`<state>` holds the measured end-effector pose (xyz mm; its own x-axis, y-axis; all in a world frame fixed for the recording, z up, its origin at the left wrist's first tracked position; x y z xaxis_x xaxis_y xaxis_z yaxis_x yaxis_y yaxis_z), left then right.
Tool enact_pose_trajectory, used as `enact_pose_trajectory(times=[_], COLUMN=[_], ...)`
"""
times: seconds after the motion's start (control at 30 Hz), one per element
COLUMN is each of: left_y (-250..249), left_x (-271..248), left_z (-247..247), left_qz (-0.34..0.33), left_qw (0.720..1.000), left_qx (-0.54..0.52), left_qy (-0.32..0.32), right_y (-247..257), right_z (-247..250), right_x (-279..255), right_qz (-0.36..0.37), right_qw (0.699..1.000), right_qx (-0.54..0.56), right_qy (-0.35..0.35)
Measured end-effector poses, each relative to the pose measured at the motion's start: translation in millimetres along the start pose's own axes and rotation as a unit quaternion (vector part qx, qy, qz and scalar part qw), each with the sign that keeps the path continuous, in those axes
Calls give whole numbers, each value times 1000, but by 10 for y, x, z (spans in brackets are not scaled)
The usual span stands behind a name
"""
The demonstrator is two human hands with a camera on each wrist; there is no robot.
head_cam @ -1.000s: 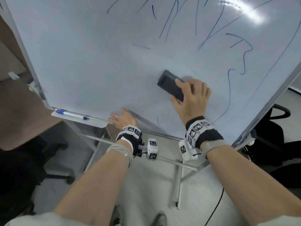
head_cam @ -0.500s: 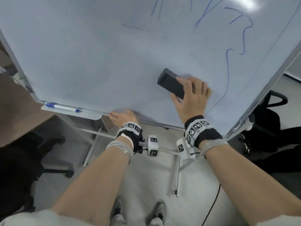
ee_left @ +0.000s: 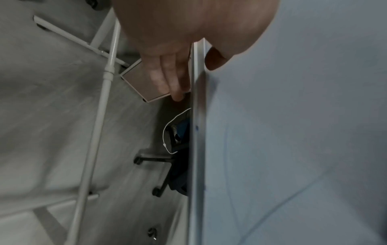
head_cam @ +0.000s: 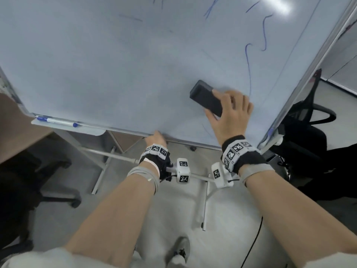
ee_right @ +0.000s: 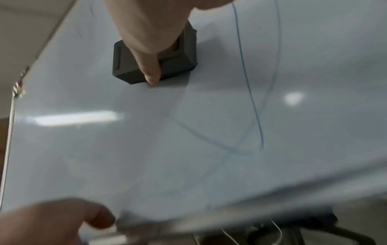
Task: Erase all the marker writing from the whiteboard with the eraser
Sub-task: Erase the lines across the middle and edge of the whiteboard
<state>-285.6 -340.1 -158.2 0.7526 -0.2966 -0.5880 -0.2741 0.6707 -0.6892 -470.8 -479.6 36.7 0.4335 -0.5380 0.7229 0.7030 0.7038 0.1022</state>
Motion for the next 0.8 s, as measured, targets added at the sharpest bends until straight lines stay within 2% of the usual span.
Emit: enact_pose_trajectory(times=[0.1, 0.17, 0.27, 0.33, 0.37, 0.47, 0.53, 0.6, 0.7, 0.8], left_y=[-186, -253, -305, -326, -332, -356, -367, -347, -328, -283], left_x=[-196, -269, -243, -202, -207, -202, -193, -153, -138, -136], left_z=[-127, -180, -215, -284, -291, -364, -371, -347, -327, -340], left_qz=[-50, -64, -71, -89, -91, -120, -135, -151, -168, -170], left_qw=[981, 956, 912, 877, 859, 831, 821, 812, 806, 789], left_qx=[183, 284, 400, 467, 499, 540, 553, 562, 566, 588], left_qy=[33, 47, 59, 70, 68, 61, 54, 46, 39, 45], right_y=[-47, 36, 96, 48, 23, -27, 51, 216, 492, 477], right_z=[27, -140, -449, -482, -447, -217, -145, -250, -602, -723], right_x=[41, -273, -859, -950, -874, -404, -131, -127, -658, -1045], right_qz=[13, 66, 161, 161, 138, 51, 38, 65, 150, 150], right_qw=[1000, 996, 973, 968, 974, 996, 999, 997, 975, 965], right_qx=[-6, -14, -39, -47, -47, -34, -18, -6, -20, -33], right_qy=[4, 56, 159, 187, 176, 71, 20, 46, 165, 212])
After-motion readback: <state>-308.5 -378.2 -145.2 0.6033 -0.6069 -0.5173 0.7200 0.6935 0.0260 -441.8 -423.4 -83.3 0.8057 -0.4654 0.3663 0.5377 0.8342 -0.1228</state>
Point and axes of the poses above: each hand's wrist, its own x-axis towards the middle knuckle, its own z-axis out of the back of the hand, y = z × x, the point moved 8 cm from there along x, towards the middle knuckle, and after that the axes turned 10 degrees about -x, right-handed, at the moved point
